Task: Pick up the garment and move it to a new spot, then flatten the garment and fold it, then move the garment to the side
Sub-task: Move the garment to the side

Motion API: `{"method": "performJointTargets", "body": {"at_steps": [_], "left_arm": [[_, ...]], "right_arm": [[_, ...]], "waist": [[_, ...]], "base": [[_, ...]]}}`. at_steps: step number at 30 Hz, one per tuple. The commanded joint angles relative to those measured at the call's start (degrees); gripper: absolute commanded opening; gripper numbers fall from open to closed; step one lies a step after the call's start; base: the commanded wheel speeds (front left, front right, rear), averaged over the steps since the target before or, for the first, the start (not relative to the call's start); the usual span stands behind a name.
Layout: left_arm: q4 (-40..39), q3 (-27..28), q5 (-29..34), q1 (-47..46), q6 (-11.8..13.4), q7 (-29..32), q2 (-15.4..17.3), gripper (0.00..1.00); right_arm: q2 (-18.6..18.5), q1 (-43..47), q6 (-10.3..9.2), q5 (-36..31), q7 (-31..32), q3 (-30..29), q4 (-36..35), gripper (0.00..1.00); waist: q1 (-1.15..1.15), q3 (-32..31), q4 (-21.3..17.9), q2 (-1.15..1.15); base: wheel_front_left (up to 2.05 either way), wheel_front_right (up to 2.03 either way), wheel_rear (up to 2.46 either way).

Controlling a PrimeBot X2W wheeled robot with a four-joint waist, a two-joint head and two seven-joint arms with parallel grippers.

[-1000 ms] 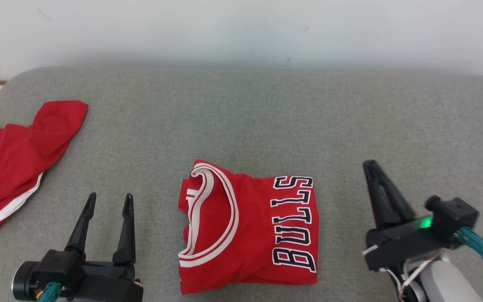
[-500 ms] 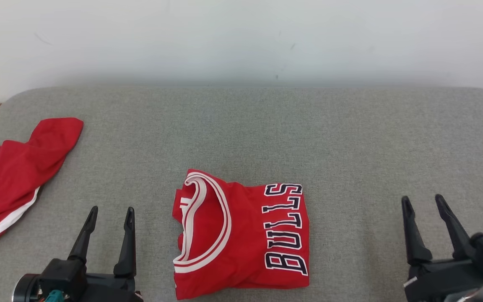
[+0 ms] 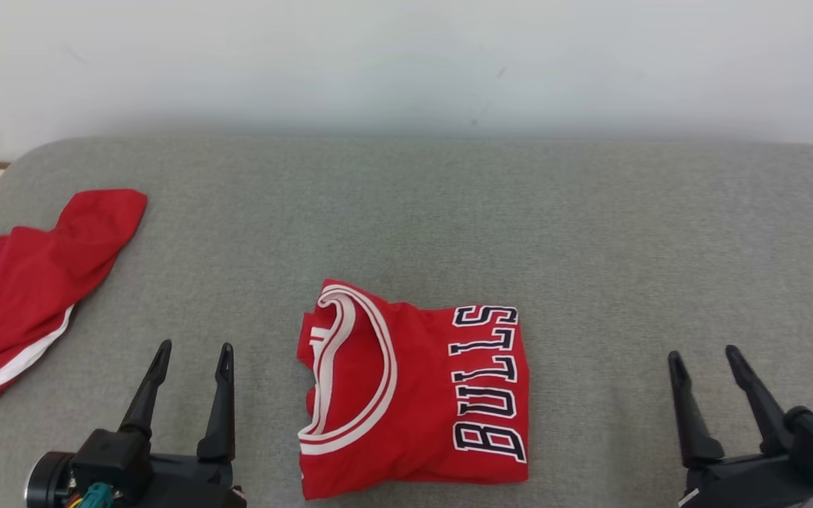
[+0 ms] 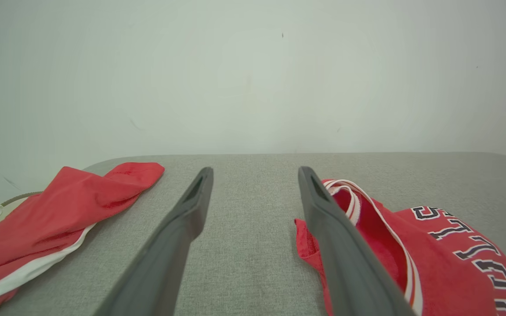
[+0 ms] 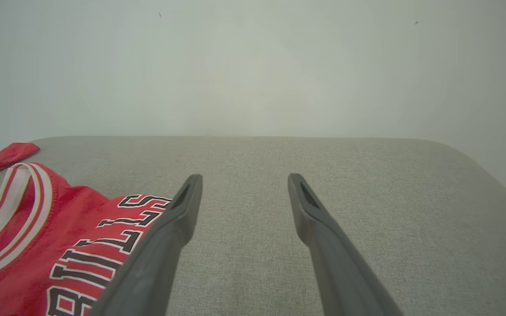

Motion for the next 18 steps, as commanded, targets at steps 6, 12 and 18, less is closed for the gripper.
{"method": "performJointTargets", "body": {"at_steps": [6,12,18], "left_arm": [[0.8,-1.4,-0.7,-2.3,-0.1,-1.9,-1.5,1.00],[2.1,-2.4,-0.8,-3.8,-0.4,-3.4,-2.8,1.00],[3.1,-2.7,-0.2,-5.5,-0.6,-4.0,-3.0,1.00]], "right_arm": [[-3.7,-3.9,-0.06,3.0,1.1,8.4,5.6,1.00],[-5.7,-9.7,-0.06,6.5,0.2,14.6,15.3,1.00],[-5.1,-14.0,-0.06,9.2,-1.4,19.6,24.2,1.00]], "waist": [[0.00,4.8,6.4,0.00],[0.00,8.8,9.8,0.00],[0.00,10.4,10.3,0.00]], "base": [[0.00,0.00,0.00],[0.00,0.00,0.00],[0.00,0.00,0.00]]}}
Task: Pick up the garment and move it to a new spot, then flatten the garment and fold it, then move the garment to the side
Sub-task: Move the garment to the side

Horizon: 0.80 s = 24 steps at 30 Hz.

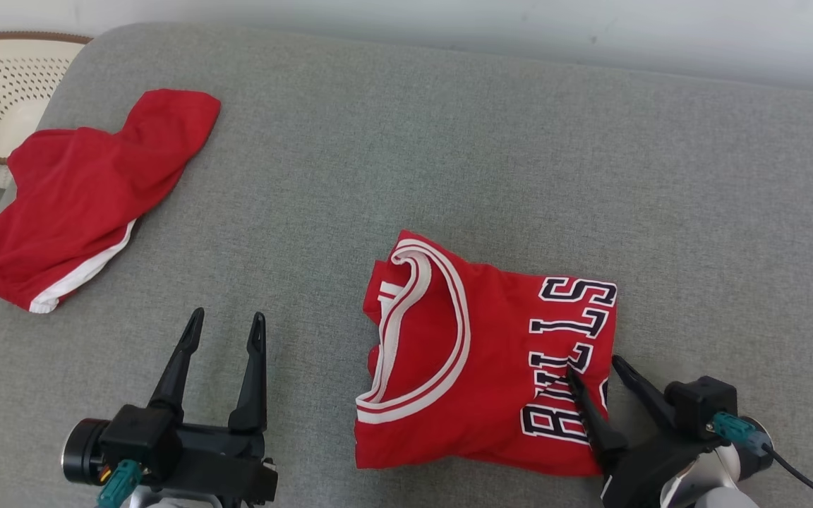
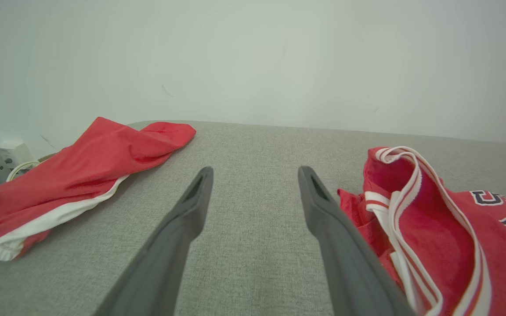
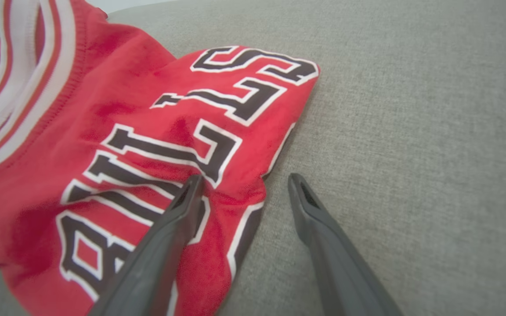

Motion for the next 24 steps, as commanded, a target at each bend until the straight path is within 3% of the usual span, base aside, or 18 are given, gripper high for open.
{"method": "performJointTargets", "body": {"at_steps": [1,4,5,6,7,14,24], "left_arm": [[0.2,0.0,0.2,-0.7,-0.1,-0.4,0.0,1.00],[0.5,0.0,0.2,-0.9,0.0,-0.5,0.1,1.00],[0.5,0.0,0.2,-1.0,-0.1,-0.6,0.1,1.00],[0.6,0.0,0.2,-1.1,-0.1,-0.6,0.2,1.00],[0.7,-0.1,0.2,-1.2,-0.1,-0.6,0.2,1.00],[0.5,0.2,0.4,-1.2,0.2,-0.8,0.7,1.00],[-1.9,1.5,0.9,-1.1,0.9,-0.4,2.8,1.00]], "right_arm": [[0.1,-0.4,-0.06,0.5,0.1,1.1,1.7,1.00],[0.5,-1.4,-0.06,1.6,0.2,3.1,4.5,1.00],[0.6,-1.6,-0.06,2.0,0.1,3.8,5.1,0.55],[0.7,-2.0,-0.02,2.4,0.0,4.4,5.8,0.20],[0.7,-2.2,-0.02,2.7,0.0,4.8,6.3,0.00],[0.9,-4.1,-0.06,3.1,-2.4,5.3,7.0,0.00],[-2.0,-3.0,-0.08,-3.0,-3.5,4.8,2.7,0.00]], "waist": [[-0.01,0.7,0.4,0.00],[-0.01,0.9,0.0,0.00],[-0.01,0.8,-0.1,0.00],[-0.01,0.8,-0.3,0.00],[-0.01,0.7,-0.5,0.00],[-0.01,0.1,-2.9,0.00],[-0.01,0.8,-14.3,0.00]], "base": [[0.00,0.00,0.00],[0.00,0.00,0.00],[0.00,0.00,0.00],[0.00,0.00,0.00],[0.00,0.00,0.00],[0.00,0.00,0.00],[0.00,0.00,0.00]]}}
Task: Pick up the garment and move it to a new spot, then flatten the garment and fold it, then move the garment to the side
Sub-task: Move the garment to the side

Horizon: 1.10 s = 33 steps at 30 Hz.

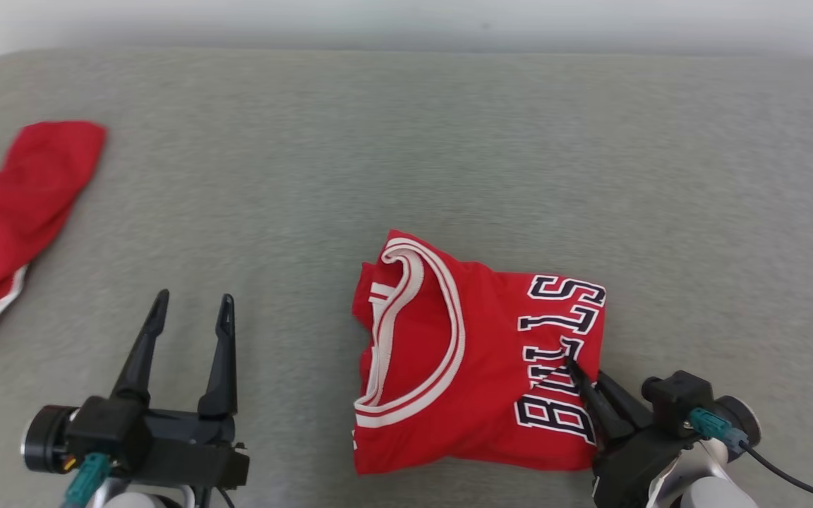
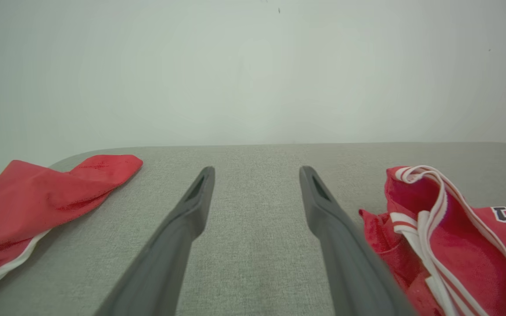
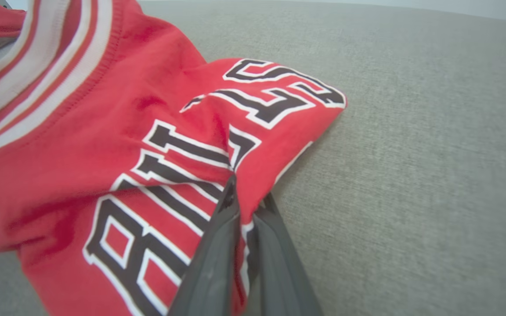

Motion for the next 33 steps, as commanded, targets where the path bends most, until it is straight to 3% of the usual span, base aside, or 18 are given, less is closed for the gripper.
{"method": "performJointTargets", "body": {"at_steps": [1,9,15,22,28,33], "left_arm": [[-0.7,0.3,0.4,-0.3,0.2,0.3,0.8,1.00],[-3.5,0.5,1.7,-2.3,0.2,2.3,3.1,1.00],[-5.4,-0.8,3.0,-5.2,-0.5,4.6,4.0,1.00],[-7.6,-4.4,5.2,-10.4,-3.4,6.6,5.4,1.00],[-10.1,-8.0,7.2,-17.1,-5.6,8.6,4.9,1.00],[-10.6,-9.0,7.7,-18.9,-6.2,8.8,4.7,1.00]], "right_arm": [[-0.9,0.7,-0.10,-0.5,0.0,-0.2,-0.6,0.00],[-2.4,-1.2,-0.10,-2.3,-2.6,-1.5,-1.6,0.00],[-3.7,-7.1,-0.10,-3.2,-5.7,-3.0,2.1,0.00],[-9.0,-18.9,-0.10,-3.6,-8.2,-4.4,10.9,0.00],[-15.5,-28.1,-0.10,-2.9,-8.2,-12.0,17.2,0.00],[-16.3,-29.5,-0.10,-3.0,-8.2,-15.8,20.2,0.00]], "waist": [[-0.01,0.8,-7.0,0.00],[-0.01,2.7,-17.5,0.00],[-0.01,4.9,-21.0,0.00],[-0.01,8.7,-21.4,0.00],[-0.01,14.2,-19.0,0.00],[-0.01,15.7,-18.4,0.00]], "base": [[0.00,0.00,0.00],[0.00,0.00,0.00],[0.00,0.00,0.00],[0.00,0.00,0.00],[0.00,0.00,0.00],[0.00,0.00,0.00]]}}
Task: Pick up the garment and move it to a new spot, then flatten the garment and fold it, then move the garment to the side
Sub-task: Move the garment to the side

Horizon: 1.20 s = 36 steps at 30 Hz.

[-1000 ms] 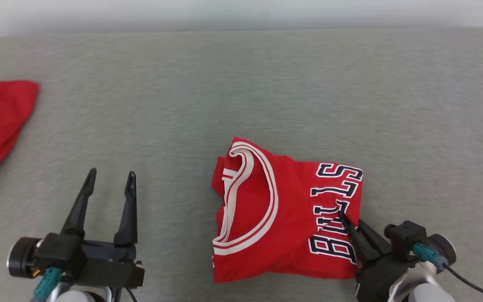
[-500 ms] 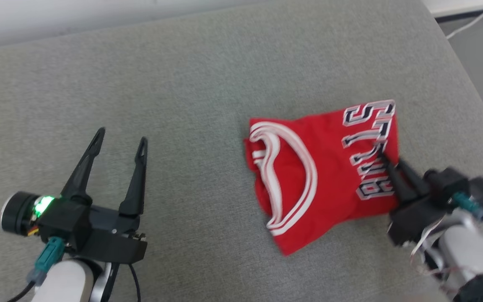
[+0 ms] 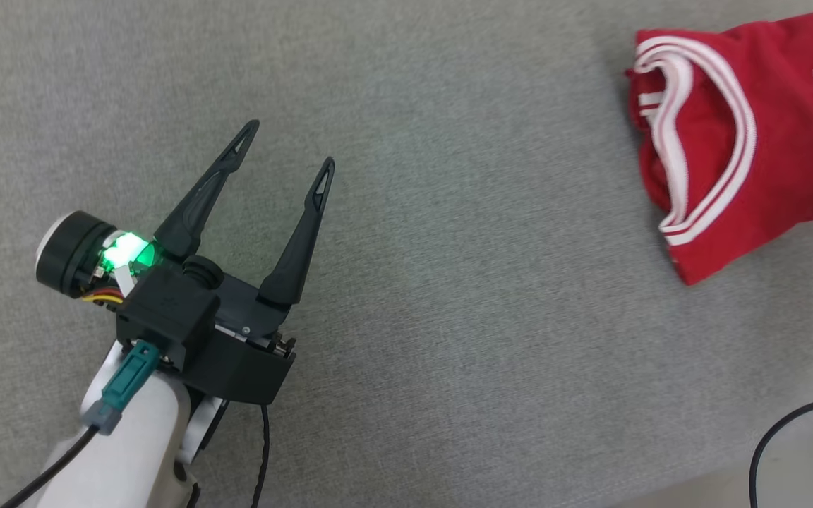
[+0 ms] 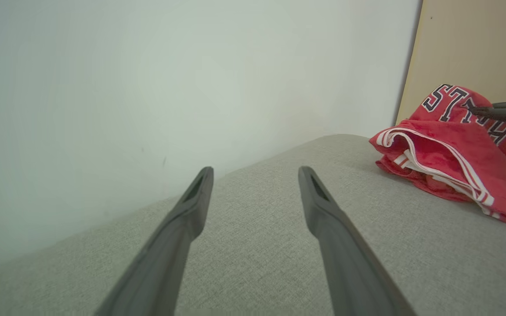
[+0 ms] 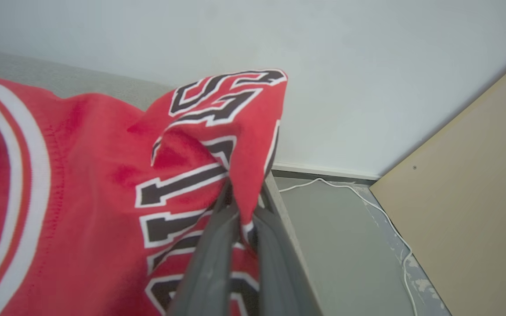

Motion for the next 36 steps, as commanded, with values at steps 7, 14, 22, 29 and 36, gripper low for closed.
{"method": "performJointTargets", "body": {"at_steps": [7,14,22,29,36], "left_arm": [[-0.7,-0.5,0.8,-1.2,-0.2,0.6,0.5,1.00],[0.2,0.1,0.0,-0.1,0.7,-0.2,0.6,1.00],[1.9,2.2,-2.2,4.0,3.2,-2.1,0.4,1.00],[4.8,4.0,-5.0,9.2,5.2,-5.1,-0.3,1.00],[7.2,5.9,-7.1,14.4,6.8,-7.3,-0.6,1.00]], "right_arm": [[3.4,-1.7,-0.08,-0.4,-0.1,-8.0,1.4,1.00],[7.4,1.2,-0.08,-3.5,-0.1,-15.1,-1.5,1.00],[14.7,8.7,-0.08,-2.7,-0.1,-21.1,-14.1,1.00],[21.2,19.2,-0.09,-3.1,-0.1,-16.2,-27.3,1.00],[24.9,27.1,-0.09,-3.4,-0.1,-8.6,-32.7,1.00]], "waist": [[-0.01,2.9,1.1,-0.01],[-0.01,2.1,1.6,-0.01],[-0.01,-2.2,2.8,-0.01],[-0.01,-7.9,6.4,-0.01],[-0.01,-13.6,9.4,-0.01]], "base": [[0.00,0.00,0.00],[0.00,0.00,0.00],[0.00,0.00,0.00],[0.00,0.00,0.00],[0.00,0.00,0.00]]}}
